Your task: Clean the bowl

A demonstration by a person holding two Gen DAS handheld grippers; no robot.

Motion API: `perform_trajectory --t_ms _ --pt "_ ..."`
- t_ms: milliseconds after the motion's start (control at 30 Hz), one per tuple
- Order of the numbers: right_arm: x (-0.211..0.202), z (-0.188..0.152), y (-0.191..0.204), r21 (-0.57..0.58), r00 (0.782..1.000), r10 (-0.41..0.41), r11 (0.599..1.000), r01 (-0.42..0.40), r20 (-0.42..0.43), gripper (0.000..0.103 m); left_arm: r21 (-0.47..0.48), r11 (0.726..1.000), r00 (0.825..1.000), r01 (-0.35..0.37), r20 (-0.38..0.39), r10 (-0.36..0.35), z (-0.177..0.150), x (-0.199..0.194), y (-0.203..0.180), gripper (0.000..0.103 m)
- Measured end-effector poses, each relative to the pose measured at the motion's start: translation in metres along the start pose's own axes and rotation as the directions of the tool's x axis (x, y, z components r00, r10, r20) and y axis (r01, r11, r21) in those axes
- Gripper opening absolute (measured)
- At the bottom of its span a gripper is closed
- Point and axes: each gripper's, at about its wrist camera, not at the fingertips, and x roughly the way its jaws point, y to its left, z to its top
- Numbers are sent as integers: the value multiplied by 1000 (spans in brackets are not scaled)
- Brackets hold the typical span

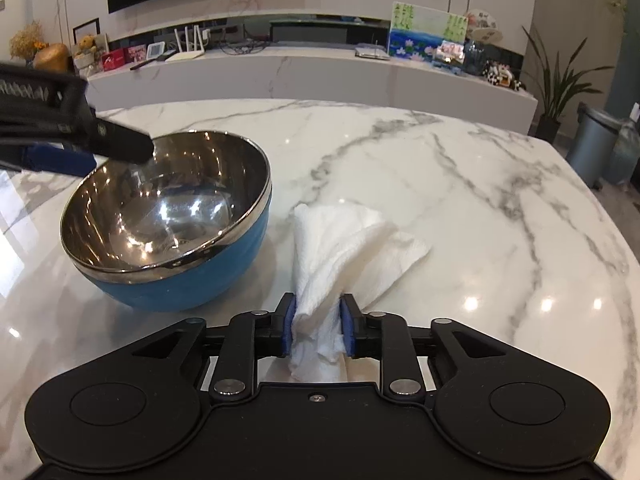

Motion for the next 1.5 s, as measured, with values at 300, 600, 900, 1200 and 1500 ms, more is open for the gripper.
perform_trajectory --t_ms 300,600,900,1200,1500 --pt "-8 3 -5 19 1000 -14 1000 13 18 53 14 1000 999 -12 47 12 0 -9 -1 84" --pt "-29 10 -11 29 992 -26 999 23 124 65 20 998 996 -64 57 63 -1 -16 -2 84" --pt "-46 16 -19 81 984 -33 997 18 178 77 85 988 988 -128 99 120 -16 -30 -14 84" --pt "-58 15 -23 84 985 -39 996 25 170 78 127 983 989 -134 79 125 -34 -36 -31 84" --pt "-67 11 -24 98 984 -32 995 15 175 78 128 974 982 -187 55 182 -50 -36 -35 84"
